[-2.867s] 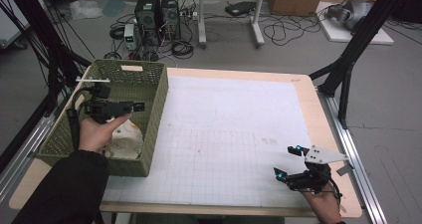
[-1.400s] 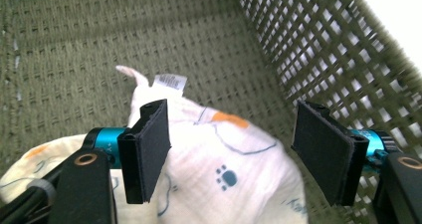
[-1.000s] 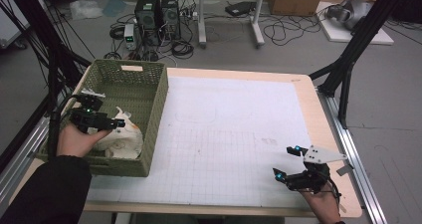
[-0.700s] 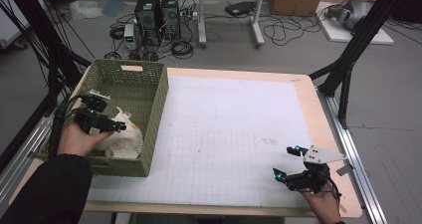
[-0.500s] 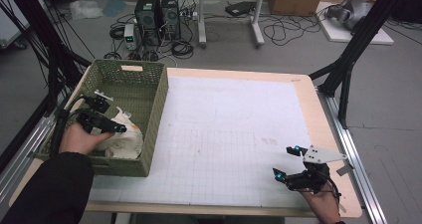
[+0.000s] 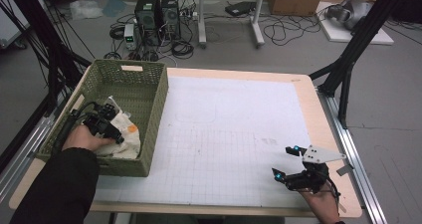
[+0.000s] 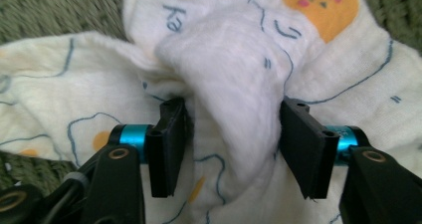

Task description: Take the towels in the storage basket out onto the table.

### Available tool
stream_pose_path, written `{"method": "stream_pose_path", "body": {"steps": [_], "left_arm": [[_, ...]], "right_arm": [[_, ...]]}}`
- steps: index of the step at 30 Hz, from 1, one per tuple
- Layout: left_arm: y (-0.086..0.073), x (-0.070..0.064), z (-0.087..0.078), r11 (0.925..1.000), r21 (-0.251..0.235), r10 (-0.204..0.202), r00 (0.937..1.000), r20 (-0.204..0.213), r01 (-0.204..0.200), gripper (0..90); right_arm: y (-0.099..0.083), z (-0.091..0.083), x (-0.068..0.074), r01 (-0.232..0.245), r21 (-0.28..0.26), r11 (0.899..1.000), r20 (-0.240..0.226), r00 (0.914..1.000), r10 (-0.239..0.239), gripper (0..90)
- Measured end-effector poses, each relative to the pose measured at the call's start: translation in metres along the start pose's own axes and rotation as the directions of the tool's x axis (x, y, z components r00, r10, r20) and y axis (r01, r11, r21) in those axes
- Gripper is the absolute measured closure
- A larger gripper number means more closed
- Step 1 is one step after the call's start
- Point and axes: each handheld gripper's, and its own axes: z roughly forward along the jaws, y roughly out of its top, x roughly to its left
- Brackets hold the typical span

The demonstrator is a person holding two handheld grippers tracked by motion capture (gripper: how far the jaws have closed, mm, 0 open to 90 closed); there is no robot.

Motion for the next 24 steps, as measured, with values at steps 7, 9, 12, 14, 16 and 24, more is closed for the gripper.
{"method": "stream_pose_path", "body": {"steps": [7, 9, 12, 14, 16, 24], "left_arm": [[-0.0004, 0.0018, 0.0038, 1.0, 0.005, 0.006, 0.9993, 0.036, -0.006, 57.8], [-0.0004, 0.0015, 0.0037, 1.0, 0.003, 0.006, 0.9993, 0.037, -0.006, 59.7], [-0.0006, 0.0018, 0.0034, 1.0, -0.002, 0.002, 0.9991, 0.042, -0.002, 61.9], [-0.0002, 0.0021, 0.0029, 1.0, 0.001, 0.002, 0.9984, 0.056, -0.002, 67.4], [-0.0002, 0.0017, 0.0029, 1.0, 0.0, 0.005, 0.9979, 0.065, -0.005, 72.2], [-0.0003, 0.0043, -0.0021, 0.9999, -0.01, -0.002, 0.9965, 0.083, 0.003, 76.4]], "right_arm": [[0.0002, 0.0001, 0.0011, 0.001, 0.001, 1.0, -0.005, 1.0, -0.001, 8.9], [0.0005, -0.0001, 0.0017, 0.004, 0.001, 1.0, -0.008, 1.0, -0.004, 8.9], [0.0007, 0.0003, 0.001, 0.005, -0.003, 1.0, -0.008, 1.0, -0.005, 8.9], [0.001, 0.0008, 0.0011, 0.002, 0.0, 1.0, -0.01, 1.0, -0.002, 8.9], [0.0014, 0.0023, 0.0011, 0.005, 0.002, 1.0, -0.013, 0.9999, -0.005, 8.9], [0.0016, 0.0026, 0.0009, 0.003, 0.0, 1.0, -0.009, 1.0, -0.003, 8.9]]}}
